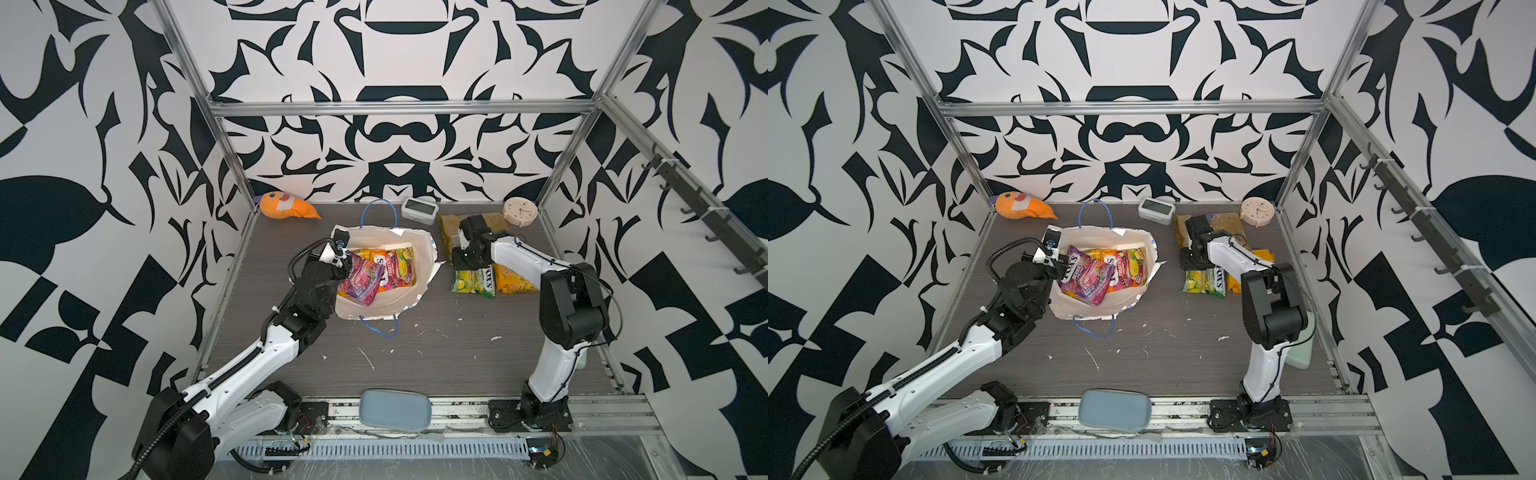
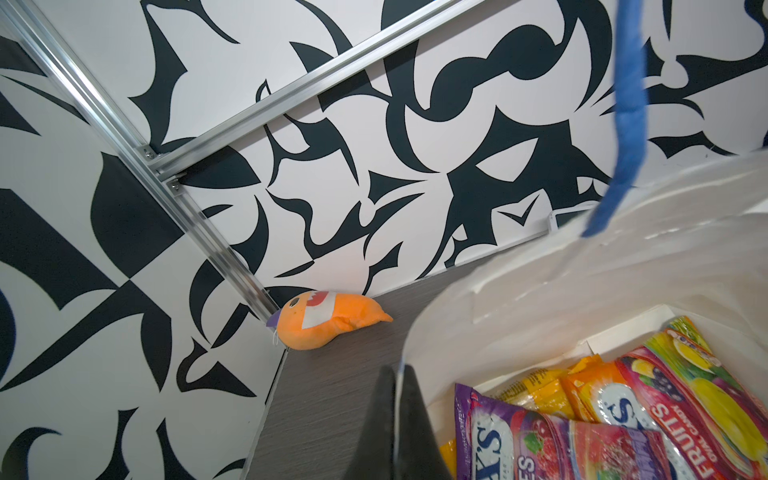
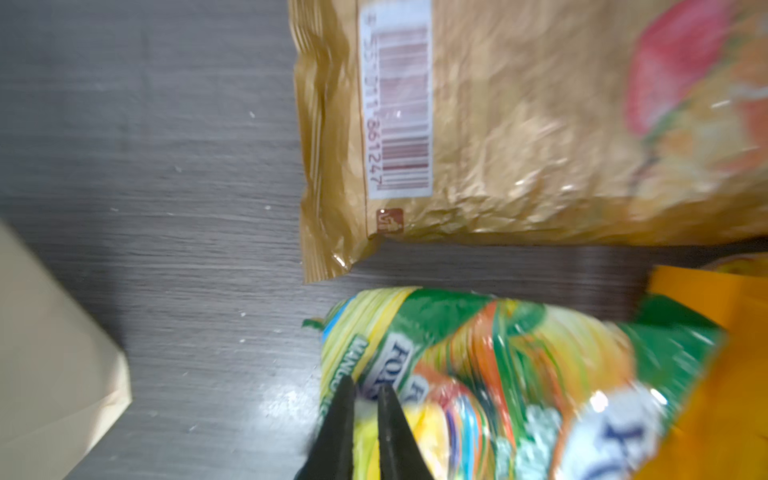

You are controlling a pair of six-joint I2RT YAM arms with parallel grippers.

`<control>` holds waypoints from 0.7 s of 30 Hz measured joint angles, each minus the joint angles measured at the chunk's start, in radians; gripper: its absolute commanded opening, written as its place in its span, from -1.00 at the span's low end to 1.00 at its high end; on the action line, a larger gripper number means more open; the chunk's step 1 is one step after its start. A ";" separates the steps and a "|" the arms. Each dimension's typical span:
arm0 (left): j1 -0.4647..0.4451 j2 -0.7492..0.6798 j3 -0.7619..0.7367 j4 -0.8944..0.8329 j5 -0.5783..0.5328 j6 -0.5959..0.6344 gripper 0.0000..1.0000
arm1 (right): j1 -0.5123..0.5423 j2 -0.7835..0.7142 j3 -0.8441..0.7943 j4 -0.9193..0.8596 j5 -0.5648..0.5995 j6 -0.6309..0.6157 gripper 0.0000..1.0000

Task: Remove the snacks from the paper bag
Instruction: 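Open the right gripper and release the green pack on the table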

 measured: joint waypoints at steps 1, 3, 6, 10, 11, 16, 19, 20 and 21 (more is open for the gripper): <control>0.000 0.000 0.000 0.001 0.000 -0.001 -1.00 | 0.000 -0.017 0.000 0.000 0.004 0.007 -0.48; 0.000 0.000 0.000 0.003 0.000 -0.002 -1.00 | 0.000 -0.042 0.000 0.001 0.011 0.013 -0.43; 0.000 0.000 0.000 0.003 0.000 -0.002 -1.00 | 0.000 -0.053 -0.002 0.005 0.022 0.015 -0.43; 0.000 0.000 0.000 0.005 0.000 -0.002 -1.00 | 0.000 -0.019 -0.021 0.016 0.022 0.017 -0.43; 0.000 0.000 0.000 0.004 0.000 -0.002 -1.00 | 0.000 -0.003 -0.026 0.018 0.022 0.019 -0.43; 0.000 0.000 0.000 0.002 0.001 -0.002 -1.00 | -0.001 0.064 -0.040 0.039 0.025 0.019 -0.43; 0.000 0.000 0.000 0.000 0.001 -0.003 -1.00 | -0.001 0.067 -0.040 0.054 0.026 0.019 -0.43; 0.000 0.000 0.000 0.000 0.001 -0.003 -1.00 | -0.001 0.067 -0.040 0.056 0.026 0.019 -0.43; 0.000 0.000 0.000 0.001 0.001 -0.003 -1.00 | -0.001 0.067 -0.040 0.057 0.026 0.019 -0.43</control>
